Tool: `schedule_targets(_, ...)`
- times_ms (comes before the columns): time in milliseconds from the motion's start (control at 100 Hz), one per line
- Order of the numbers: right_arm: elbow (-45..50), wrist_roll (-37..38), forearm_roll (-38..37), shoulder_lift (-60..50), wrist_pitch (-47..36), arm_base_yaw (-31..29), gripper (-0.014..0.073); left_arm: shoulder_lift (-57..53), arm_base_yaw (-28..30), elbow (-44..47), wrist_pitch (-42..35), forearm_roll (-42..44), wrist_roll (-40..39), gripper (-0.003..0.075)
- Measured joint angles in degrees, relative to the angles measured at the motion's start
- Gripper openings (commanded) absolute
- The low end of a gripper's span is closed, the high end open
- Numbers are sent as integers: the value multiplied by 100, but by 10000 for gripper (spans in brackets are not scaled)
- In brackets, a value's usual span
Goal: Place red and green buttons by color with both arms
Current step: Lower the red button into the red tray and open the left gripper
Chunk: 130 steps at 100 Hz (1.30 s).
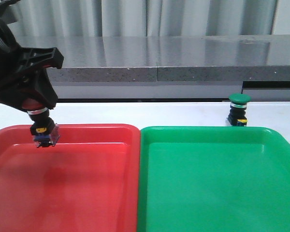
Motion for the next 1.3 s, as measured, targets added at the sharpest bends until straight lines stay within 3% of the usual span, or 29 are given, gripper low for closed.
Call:
schedule_targets(1040, 0, 0, 0, 0, 0, 0, -67, 439, -220, 145, -222, -14, -10, 134)
schedule_targets(1160, 0, 0, 0, 0, 0, 0, -67, 439, -220, 145, -237, -18, -10, 239)
schedule_targets(1300, 0, 0, 0, 0, 0, 0, -67, 451, -220, 161, -250, -18, -10, 491)
